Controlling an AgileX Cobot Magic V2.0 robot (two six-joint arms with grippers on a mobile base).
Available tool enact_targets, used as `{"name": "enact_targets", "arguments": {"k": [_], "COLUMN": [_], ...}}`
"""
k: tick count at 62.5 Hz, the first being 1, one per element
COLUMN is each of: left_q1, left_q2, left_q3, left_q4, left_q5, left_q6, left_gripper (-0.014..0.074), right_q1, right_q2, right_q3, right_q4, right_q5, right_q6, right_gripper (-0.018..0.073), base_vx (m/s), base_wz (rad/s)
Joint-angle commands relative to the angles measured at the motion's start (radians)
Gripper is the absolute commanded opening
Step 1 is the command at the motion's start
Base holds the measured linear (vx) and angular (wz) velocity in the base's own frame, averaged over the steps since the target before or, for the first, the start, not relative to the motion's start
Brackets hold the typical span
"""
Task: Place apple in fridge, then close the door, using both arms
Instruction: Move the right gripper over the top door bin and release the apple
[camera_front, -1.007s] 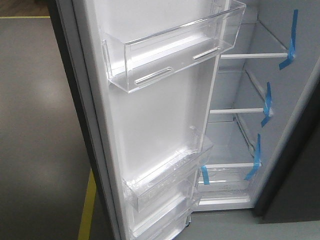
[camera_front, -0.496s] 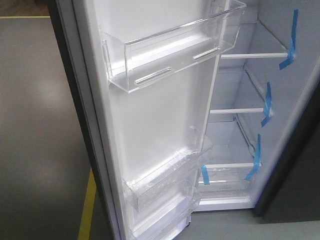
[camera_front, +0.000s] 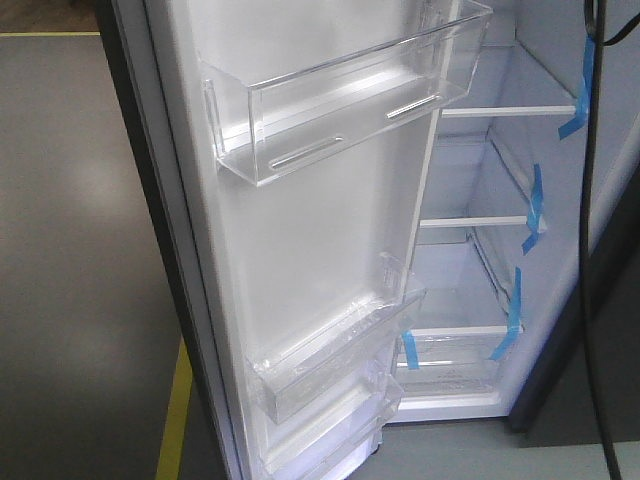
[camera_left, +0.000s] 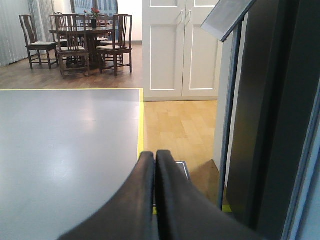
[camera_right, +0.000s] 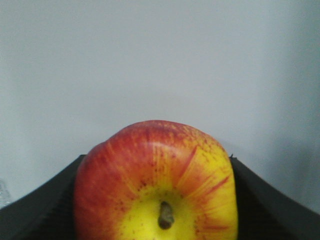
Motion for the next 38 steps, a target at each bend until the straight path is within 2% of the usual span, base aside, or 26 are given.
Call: {"name": "enact_targets", "arguments": {"k": [1,9,15,29,38], "left_q1": [0.002,0.002,0.002,0.002,0.002], "left_q2": [-0.014,-0.014,-0.014,-0.014,-0.014], "left_q3": [0.028,0.028,0.028,0.028,0.028], "left_q4": [-0.002,-0.002,-0.002,-0.002,-0.002], "left_q5": [-0.069,-0.069,-0.069,-0.069,-0.069], "left_q6": [-0.009,-0.009,-0.009,-0.009,-0.009], "left_gripper": [-0.0006,-0.0006,-0.0006,-0.0006,-0.0006], "right_q1": [0.007,0.004,0.004,0.004,0.004], "right_q2": [-0.018,-0.008,-0.008,-0.008,-0.008], "right_q3": [-0.026,-0.026,-0.026,-0.026,-0.026], "right_q4": [0.029,-0.013,-0.030,-0.052,-0.062], "right_q5": [-0.043,-0.037,-0.038,-0.046,-0.067], "right_q6": [-0.032,-0.026,-0.026,0.011,0.028], "right_gripper": [0.0012,0.0062,0.0139,0.0445,0.0576], "base_vx": [0.00,0.00,0.00,0.00,0.00], "base_wz": [0.00,0.00,0.00,0.00,0.00]}}
